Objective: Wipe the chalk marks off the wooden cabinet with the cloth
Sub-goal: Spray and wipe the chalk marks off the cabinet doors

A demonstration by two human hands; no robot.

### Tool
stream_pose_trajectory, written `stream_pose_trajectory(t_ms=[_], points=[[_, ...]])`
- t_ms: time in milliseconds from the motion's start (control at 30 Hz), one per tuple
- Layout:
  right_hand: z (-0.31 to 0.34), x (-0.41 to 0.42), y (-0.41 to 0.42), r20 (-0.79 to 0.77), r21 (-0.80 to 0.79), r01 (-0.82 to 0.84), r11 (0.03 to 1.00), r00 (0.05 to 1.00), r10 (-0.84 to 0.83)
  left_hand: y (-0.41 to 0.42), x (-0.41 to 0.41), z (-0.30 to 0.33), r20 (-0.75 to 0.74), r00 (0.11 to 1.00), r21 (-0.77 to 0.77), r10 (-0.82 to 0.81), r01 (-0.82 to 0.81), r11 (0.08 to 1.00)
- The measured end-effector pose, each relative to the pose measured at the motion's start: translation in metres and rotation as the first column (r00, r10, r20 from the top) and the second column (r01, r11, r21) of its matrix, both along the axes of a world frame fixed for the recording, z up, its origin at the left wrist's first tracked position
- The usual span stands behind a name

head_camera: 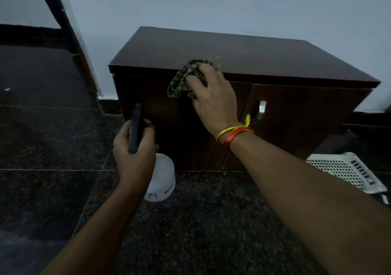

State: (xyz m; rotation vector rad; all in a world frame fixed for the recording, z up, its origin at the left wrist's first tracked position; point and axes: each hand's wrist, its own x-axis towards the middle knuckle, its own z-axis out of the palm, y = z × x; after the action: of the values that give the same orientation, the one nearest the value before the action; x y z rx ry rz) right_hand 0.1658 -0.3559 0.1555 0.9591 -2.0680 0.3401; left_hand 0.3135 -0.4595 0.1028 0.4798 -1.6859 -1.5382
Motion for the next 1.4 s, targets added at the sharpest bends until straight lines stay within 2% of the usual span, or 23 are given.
stream_pose_trajectory(t_ms=[167, 333, 733, 867, 1000, 1200, 1400], points=[[0.002, -0.015, 0.073, 0.110, -0.122, 0.146, 0.982, 0.985, -0.133, 0.032, -0.013, 0.004, -0.009, 0.998, 0.022, -0.061, 0.062, 0.998], [0.001, -0.030, 0.122, 0.197, -0.244, 0.233, 0.941, 0.962, -0.188, 0.060, -0.021, 0.009, -0.011, 0.992, 0.008, -0.126, 0.126, 0.992], [-0.012, -0.074, 0.210, 0.222, -0.371, 0.401, 0.838, 0.914, -0.339, 0.104, -0.040, -0.014, 0.039, 0.966, -0.035, -0.256, 0.258, 0.966], [-0.015, -0.088, 0.241, 0.296, -0.473, 0.464, 0.749, 0.884, -0.361, 0.120, -0.046, -0.014, 0.047, 0.944, -0.047, -0.325, 0.327, 0.944], [-0.031, -0.091, 0.259, 0.466, -0.484, 0.570, 0.664, 0.810, -0.356, 0.136, -0.053, -0.016, 0.055, 0.937, -0.037, -0.345, 0.347, 0.937], [-0.059, -0.083, 0.240, 0.656, -0.496, 0.685, 0.534, 0.698, -0.286, 0.158, -0.064, -0.028, 0.075, 0.923, 0.025, -0.376, 0.375, 0.927], [-0.097, -0.076, 0.221, 0.789, -0.452, 0.743, 0.494, 0.591, -0.169, 0.177, -0.068, -0.033, 0.081, 0.916, 0.049, -0.393, 0.390, 0.919]])
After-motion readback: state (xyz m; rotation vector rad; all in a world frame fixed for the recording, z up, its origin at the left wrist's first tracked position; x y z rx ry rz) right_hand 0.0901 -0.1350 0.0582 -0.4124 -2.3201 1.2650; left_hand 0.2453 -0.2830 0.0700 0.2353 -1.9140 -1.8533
